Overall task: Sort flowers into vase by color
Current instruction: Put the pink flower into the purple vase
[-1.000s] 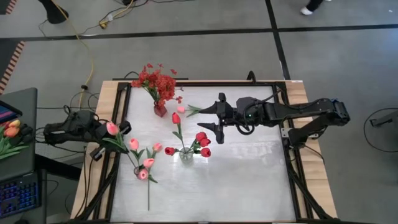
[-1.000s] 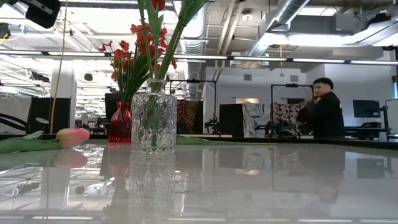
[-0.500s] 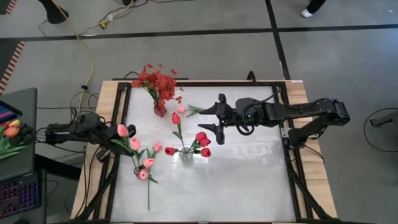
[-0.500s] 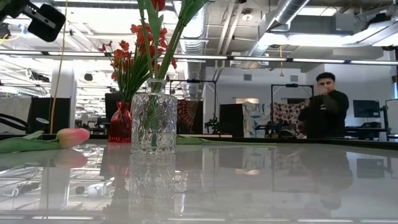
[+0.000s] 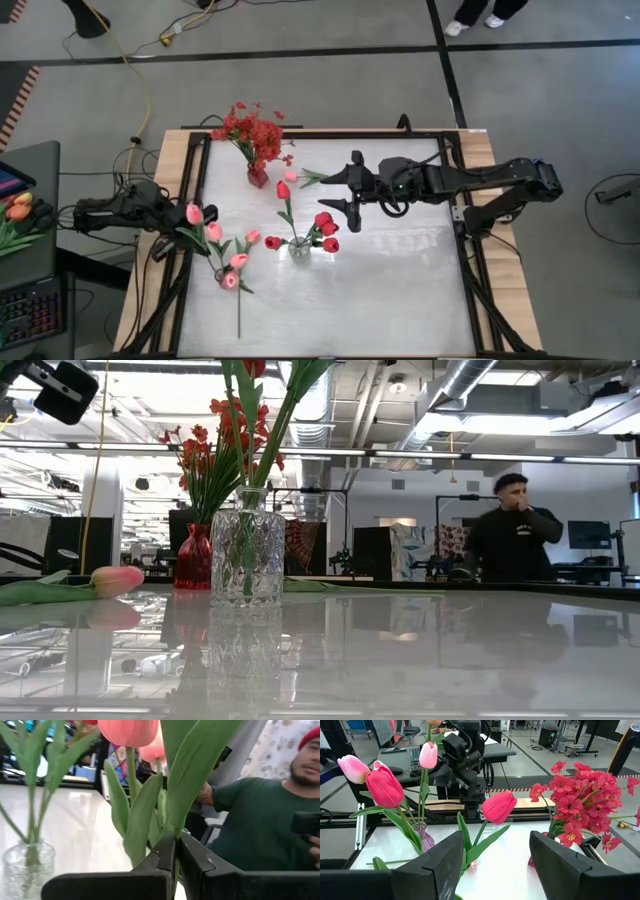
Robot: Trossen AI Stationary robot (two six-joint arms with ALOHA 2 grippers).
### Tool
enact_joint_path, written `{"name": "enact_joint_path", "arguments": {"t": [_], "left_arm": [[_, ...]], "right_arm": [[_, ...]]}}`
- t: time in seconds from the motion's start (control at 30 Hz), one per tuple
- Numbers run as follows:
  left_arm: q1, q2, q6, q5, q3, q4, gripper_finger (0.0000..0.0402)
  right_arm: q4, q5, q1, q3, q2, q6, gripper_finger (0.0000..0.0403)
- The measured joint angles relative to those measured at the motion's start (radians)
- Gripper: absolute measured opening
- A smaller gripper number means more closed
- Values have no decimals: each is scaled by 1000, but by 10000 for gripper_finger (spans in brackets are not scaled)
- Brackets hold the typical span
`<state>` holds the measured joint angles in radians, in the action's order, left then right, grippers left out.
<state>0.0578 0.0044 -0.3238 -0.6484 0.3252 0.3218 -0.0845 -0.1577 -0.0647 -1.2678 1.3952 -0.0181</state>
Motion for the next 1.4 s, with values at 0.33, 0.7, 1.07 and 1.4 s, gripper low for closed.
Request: {"name": "enact_joint_path", "arguments": {"t": [0.33,0.7,1.07,1.4], "left_arm": [[0,0,30,-47,0,-12,0],[0,0,60,-10,0,-44,0],[0,0,34,-116,23,-13,0],[0,0,23,-116,23,20,0]], "right_arm": [[-1,0,0,0,0,0,255],[-1,0,0,0,0,0,255],[-1,0,0,0,0,0,255],[-1,0,0,0,0,0,255]]}}
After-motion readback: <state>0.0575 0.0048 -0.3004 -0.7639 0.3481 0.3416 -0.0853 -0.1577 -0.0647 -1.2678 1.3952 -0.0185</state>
